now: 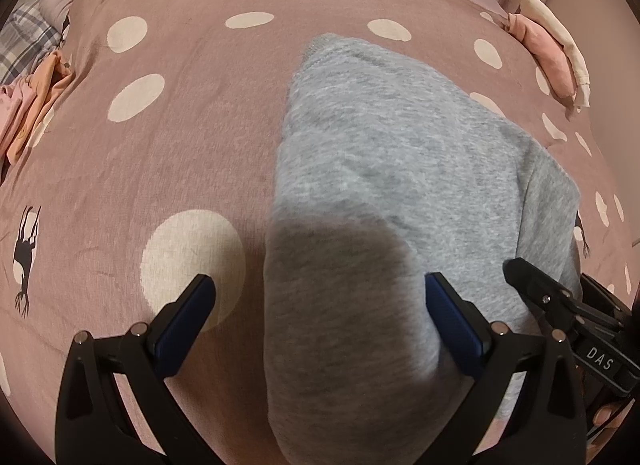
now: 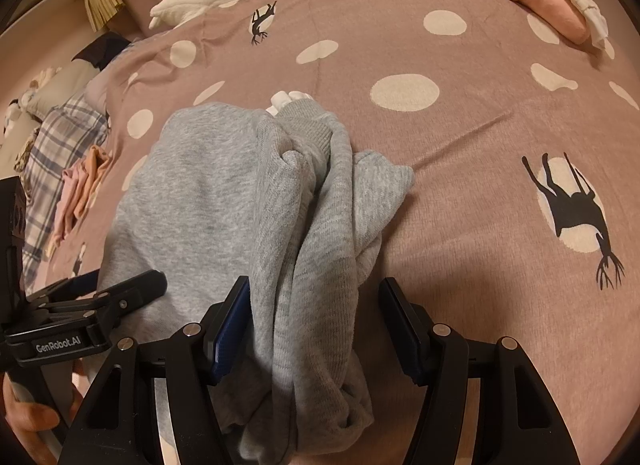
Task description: Fold small clothes
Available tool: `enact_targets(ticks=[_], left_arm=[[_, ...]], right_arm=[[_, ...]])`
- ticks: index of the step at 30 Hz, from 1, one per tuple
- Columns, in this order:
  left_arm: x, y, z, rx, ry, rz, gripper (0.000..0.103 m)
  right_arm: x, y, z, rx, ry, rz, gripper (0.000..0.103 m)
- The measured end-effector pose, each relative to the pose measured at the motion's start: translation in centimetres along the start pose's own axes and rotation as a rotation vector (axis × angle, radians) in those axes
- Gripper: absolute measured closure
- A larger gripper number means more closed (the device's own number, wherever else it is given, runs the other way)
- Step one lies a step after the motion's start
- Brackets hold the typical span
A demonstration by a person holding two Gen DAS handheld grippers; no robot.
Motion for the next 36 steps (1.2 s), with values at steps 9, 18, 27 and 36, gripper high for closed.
enact_targets(ticks=[9,18,27,36], left_arm=[[0.05,0.49,-0.59,-0.043,-0.031,-0.026,0.000],[-0.20,0.17,0.06,-0.006,0.007,0.001,0.000],[-0.06,0.36,-0.29,-0.009,0.007,0.001,0.000],[0.02,0.56,0.04,0.011,0.045,0.010,0.000]], right_arm=[[0.19,0.09,0.01,-0.001,-0.006,0.002,0.039],[0.10,0.04,0.00,-0.001,-0.005,0.002,0.039],[0.12,0.07,0.02,-0.001,-0.005,0.003,0.039],[0.26,0.20,0.11,-0.002,-0.004,-0.001,0.039]])
Point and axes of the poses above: each gripper's, at about its wrist camera, not at the fingertips, and y roughly against the way its jaws point, z to its left, x to its underside, the point moved 3 cm from there along -y, roughly the way its jaws point, and after that the axes turned 11 degrees about y, right-handed, at the moved point
